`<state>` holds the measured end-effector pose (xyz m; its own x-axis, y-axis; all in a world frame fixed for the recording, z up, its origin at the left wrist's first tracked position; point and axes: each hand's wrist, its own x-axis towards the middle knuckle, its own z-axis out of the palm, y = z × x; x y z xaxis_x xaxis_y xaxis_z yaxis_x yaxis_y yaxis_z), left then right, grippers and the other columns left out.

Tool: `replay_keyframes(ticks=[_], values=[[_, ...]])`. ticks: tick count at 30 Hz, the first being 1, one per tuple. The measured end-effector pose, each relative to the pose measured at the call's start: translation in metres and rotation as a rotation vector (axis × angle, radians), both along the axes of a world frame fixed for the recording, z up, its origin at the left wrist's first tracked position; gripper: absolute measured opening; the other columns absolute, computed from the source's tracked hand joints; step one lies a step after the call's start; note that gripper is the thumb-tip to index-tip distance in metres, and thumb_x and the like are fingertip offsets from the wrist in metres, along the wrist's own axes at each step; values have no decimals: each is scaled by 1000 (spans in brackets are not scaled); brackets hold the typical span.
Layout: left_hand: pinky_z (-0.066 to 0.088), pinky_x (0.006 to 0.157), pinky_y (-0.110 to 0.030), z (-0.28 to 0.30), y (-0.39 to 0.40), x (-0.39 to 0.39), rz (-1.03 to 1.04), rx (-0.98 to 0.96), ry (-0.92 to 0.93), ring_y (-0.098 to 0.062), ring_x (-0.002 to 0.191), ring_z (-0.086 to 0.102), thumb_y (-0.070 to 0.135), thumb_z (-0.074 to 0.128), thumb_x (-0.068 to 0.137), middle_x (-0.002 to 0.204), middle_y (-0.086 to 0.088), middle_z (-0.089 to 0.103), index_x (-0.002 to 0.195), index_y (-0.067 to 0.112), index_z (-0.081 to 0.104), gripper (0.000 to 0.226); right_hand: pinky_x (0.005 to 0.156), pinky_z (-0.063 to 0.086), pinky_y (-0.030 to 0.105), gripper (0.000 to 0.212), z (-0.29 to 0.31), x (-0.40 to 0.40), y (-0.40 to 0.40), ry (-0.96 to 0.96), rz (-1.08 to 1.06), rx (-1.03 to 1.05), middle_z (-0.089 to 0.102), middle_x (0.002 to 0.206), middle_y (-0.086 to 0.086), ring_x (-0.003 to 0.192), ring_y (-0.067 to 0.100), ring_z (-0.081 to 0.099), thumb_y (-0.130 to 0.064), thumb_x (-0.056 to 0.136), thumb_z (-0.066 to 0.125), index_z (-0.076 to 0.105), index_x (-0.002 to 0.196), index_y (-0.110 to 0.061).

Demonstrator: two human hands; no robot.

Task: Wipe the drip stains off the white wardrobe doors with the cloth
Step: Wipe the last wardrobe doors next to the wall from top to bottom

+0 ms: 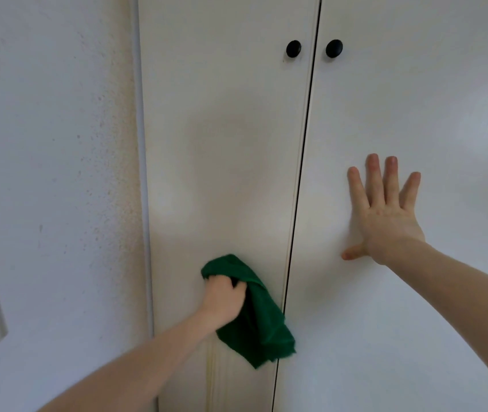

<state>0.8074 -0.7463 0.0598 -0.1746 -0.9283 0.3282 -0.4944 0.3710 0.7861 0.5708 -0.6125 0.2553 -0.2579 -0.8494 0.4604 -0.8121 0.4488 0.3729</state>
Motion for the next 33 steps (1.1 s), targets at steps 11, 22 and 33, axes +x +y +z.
replay_keyframes(ticks=[11,22,33], values=[[48,92,-45,23,-86,95,388,151,-41,-33,82,58,26,51,102,70,-10,54,65,9,53,40,119,-1,73,170,-5,-4,-7,18,9,-21,-51,147,30,144,55,-35,-96,49,62,-46,144,-4],[46,103,-43,-49,-59,32,318,407,54,-34,107,58,31,40,106,105,-15,63,104,0,64,39,118,-3,74,174,-7,-7,-12,19,46,-36,-51,148,28,145,54,-33,-91,45,69,-44,146,-6],[52,87,-34,-74,17,-57,-35,569,-210,-20,89,59,38,35,107,93,-5,60,91,13,58,37,119,-1,74,172,-8,-3,-9,17,26,-34,-49,149,29,145,55,-32,-93,47,67,-43,146,-5]])
